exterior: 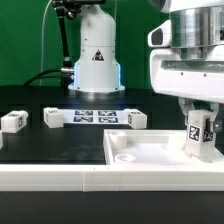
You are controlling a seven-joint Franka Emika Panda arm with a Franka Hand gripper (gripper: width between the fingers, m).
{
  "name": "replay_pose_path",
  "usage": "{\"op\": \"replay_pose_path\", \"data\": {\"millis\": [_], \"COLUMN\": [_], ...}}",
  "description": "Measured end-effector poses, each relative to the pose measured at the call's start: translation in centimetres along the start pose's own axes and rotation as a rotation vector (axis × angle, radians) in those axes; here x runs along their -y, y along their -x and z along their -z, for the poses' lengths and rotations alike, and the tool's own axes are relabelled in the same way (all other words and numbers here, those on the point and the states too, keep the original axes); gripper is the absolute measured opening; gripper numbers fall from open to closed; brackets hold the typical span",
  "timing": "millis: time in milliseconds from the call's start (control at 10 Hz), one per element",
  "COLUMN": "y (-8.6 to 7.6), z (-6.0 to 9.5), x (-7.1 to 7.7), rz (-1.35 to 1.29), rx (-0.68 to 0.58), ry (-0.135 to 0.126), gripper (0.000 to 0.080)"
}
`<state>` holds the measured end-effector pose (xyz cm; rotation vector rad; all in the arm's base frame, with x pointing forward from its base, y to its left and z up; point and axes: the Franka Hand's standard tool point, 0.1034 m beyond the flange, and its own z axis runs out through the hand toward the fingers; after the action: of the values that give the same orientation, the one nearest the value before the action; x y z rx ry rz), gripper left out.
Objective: Assemble one leg
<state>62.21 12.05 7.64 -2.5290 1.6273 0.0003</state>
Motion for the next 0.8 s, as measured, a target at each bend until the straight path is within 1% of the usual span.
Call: {"op": "replay_pose_path", "data": {"millis": [200, 300, 400, 500, 600, 700, 800], "y": [0.03, 0.05, 0.02, -0.10, -0.04, -0.02, 0.07], "z": [0.00, -0.04, -0.07, -0.02, 0.11, 0.18, 0.19], "x": [0.01, 0.01, 0.00, 0.07, 0.25, 0.37, 0.41], "rz": [-0.061, -0.052, -0.032, 0.045, 0.120, 0.215, 0.304], "rx": [0.008, 0.008, 0.008, 0.009, 0.014, 0.020, 0.025], "ry": [-0.003, -0.004, -0.003, -0.002, 0.007, 0.013, 0.021], "gripper": [0.0290, 0.0290, 0.0482, 0.0482, 0.0594, 0.0636, 0.0636]}}
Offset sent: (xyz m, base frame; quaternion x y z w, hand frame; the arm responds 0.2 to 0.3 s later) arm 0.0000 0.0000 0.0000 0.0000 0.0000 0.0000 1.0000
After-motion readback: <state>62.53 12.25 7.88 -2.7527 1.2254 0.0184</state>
